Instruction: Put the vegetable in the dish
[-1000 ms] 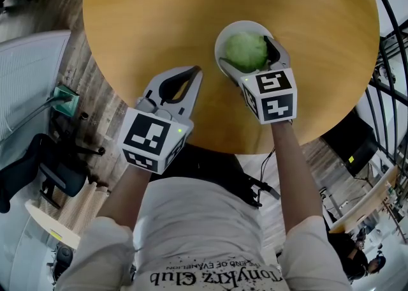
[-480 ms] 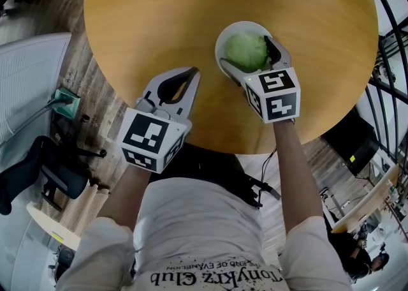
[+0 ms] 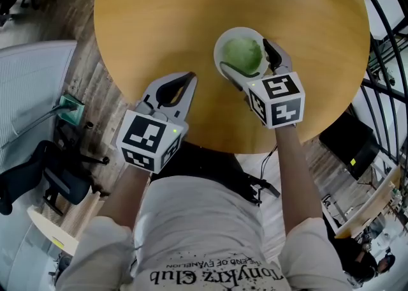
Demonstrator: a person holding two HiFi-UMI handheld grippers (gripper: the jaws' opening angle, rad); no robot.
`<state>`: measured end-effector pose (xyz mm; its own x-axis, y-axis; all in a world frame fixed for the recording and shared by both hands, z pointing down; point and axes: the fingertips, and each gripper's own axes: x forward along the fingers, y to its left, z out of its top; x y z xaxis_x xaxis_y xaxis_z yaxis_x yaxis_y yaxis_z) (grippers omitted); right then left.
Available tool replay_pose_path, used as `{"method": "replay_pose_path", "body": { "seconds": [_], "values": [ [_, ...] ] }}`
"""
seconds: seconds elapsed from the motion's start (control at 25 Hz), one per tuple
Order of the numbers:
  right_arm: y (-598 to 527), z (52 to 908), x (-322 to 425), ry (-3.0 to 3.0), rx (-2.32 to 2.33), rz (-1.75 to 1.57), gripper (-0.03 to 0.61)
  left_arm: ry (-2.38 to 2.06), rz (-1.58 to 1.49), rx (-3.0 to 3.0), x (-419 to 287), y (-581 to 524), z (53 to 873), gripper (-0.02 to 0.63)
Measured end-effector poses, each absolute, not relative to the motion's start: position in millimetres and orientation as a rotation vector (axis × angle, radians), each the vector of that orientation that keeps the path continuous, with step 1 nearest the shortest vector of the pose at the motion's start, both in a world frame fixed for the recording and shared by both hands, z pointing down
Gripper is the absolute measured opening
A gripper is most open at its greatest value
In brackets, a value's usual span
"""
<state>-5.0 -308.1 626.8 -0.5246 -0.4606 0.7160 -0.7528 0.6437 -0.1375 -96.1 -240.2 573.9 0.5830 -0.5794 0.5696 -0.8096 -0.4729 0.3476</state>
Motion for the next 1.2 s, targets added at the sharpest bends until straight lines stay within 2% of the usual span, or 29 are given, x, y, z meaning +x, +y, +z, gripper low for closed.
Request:
{"method": "replay_pose_path", "body": {
  "seconds": [0.48, 0.52, 0.6, 0.72, 0.76, 0.92, 1.2],
  "values": [
    [-248, 534, 9, -2.349, 0.937, 0.511, 0.478, -1.133, 0.485, 2.333, -77, -211, 499, 0.023],
    [-245, 527, 14, -2.357, 0.955, 0.498, 0.454, -1.13, 0.495, 2.354, -72, -207, 494, 0.023],
    [-241, 511, 24, -2.365, 1.009, 0.454, 0.342, -1.115, 0.505, 2.386, -64, -199, 484, 0.023],
    [-228, 481, 39, -2.36, 1.081, 0.389, 0.242, -1.1, 0.481, 2.389, -59, -183, 465, 0.023],
    [-224, 473, 46, -2.361, 1.107, 0.379, 0.184, -1.103, 0.47, 2.387, -58, -178, 460, 0.023],
    [-203, 447, 66, -2.386, 1.154, 0.376, 0.066, -1.132, 0.445, 2.399, -53, -167, 438, 0.023],
    [-166, 427, 84, -2.442, 1.175, 0.491, 0.026, -1.139, 0.433, 2.414, -51, -155, 420, 0.023]
  ]
}}
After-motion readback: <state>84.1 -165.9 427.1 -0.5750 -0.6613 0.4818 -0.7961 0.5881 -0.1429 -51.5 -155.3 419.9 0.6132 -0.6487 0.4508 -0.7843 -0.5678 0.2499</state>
